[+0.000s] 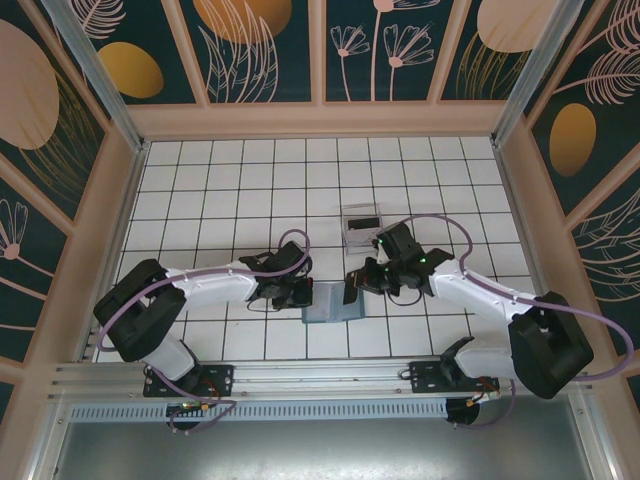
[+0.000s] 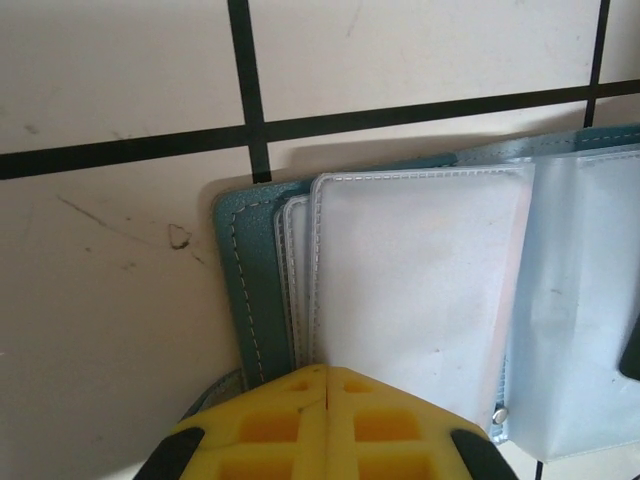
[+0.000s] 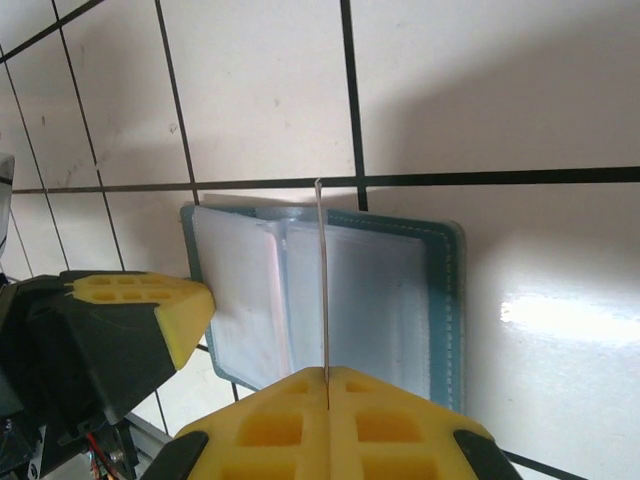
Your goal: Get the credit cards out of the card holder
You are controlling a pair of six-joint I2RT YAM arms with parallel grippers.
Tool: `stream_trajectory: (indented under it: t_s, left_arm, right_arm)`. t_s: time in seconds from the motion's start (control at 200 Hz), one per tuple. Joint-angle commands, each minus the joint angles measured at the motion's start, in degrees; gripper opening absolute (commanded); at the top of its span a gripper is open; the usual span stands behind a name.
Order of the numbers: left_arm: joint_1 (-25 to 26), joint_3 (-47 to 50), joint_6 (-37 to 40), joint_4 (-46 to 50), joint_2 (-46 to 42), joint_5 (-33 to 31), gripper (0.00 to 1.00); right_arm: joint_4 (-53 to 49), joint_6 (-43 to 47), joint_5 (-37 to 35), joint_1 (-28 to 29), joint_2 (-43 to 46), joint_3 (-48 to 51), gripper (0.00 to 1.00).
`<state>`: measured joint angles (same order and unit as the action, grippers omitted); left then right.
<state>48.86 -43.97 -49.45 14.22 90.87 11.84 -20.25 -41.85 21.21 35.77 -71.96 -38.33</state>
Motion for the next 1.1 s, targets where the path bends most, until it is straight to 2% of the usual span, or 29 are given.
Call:
stream_trajectory:
  t_s: [0.0,0.3,0.58,0.706,0.866,0.966,1.091]
  left_arm:
    - [-0.3,-0.4,1.6,6.9,-0.1,-4.3,0.0]
    - [-0.3,-3.4,2.0,8.1,-1.7,-4.1,0.02]
    - [-0.3,-4.3,1.6,7.7,-3.2,-3.5,0.05]
    - [-0.3,-4.3,1.1,6.3,-3.9,-2.2,0.07]
    - [-0.3,-3.8,0.5,4.4,-4.2,-0.8,0.07]
    - [-0.3,-3.8,0.6,4.2,-4.4,-1.2,0.07]
    - [-0.3,-3.7,0.6,4.0,-4.7,-1.4,0.07]
  right_arm:
    - [-3.5,2.1,-1.9,-0.8,1.3,-1.9,0.04]
    - [-5.1,5.1,-3.5,-1.1,2.5,-4.3,0.04]
    - [-5.2,14.2,-5.5,-1.2,3.5,-6.4,0.04]
    - [-6.4,21.6,-6.5,-1.2,3.4,-8.3,0.04]
    - [-11.1,32.1,-12.2,-1.2,1.3,-12.0,0.04]
    - [-12.3,41.3,-11.3,-1.1,1.2,-13.4,0.04]
    - [-16.0,50.7,-14.8,-1.2,0.7,-16.1,0.02]
